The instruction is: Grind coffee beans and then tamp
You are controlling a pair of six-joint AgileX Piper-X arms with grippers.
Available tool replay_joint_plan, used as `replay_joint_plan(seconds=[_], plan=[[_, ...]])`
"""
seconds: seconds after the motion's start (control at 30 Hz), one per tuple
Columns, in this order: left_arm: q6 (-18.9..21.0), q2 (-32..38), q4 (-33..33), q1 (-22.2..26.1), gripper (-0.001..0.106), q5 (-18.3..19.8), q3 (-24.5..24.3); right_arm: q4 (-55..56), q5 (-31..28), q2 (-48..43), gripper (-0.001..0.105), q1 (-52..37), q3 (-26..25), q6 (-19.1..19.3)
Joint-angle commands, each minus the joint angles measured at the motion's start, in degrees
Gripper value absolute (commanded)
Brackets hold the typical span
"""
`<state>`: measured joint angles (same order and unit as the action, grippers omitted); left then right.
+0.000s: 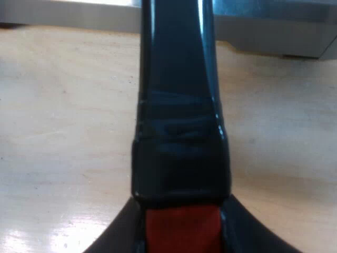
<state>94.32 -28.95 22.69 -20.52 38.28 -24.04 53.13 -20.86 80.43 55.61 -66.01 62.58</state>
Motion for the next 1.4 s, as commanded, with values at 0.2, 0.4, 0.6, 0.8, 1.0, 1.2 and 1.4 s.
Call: replay_joint_plan(seconds=[0.2, 0.4, 0.6, 0.8, 1.0, 1.2, 1.4], plan=[[0.6, 0.7, -0.7, -0.2, 0.066, -0.2, -0.1, 1.7, -3.6, -3.0, 0.0, 0.1, -0.5, 0.0], [0.6, 2.9, -0.6, -0.2, 0.066, -0.1, -0.1, 2.5, -4.9, -5.6, 0.0, 0.1, -0.5, 0.0], [0.6, 4.9, -0.3, -0.2, 0.066, -0.1, -0.1, 2.5, -5.0, -8.1, 0.0, 0.5, 0.3, 0.2], [0.8, 4.9, -0.3, -0.2, 0.066, -0.1, -0.1, 2.3, -7.0, -11.3, 0.0, 4.6, 4.9, -2.4], [1.0, 4.9, -0.3, -0.2, 0.066, -0.1, -0.1, 1.8, -12.7, -15.4, 0.0, 11.6, 10.6, -6.1], [1.9, 6.4, 0.1, -0.2, 0.066, -0.3, -0.1, 0.9, -16.7, -18.3, 0.0, 17.1, 12.4, -6.8], [1.9, 9.4, 0.7, -0.2, 0.066, -0.3, -0.1, -0.5, -16.2, -18.7, 0.0, 19.5, 14.1, -3.8]])
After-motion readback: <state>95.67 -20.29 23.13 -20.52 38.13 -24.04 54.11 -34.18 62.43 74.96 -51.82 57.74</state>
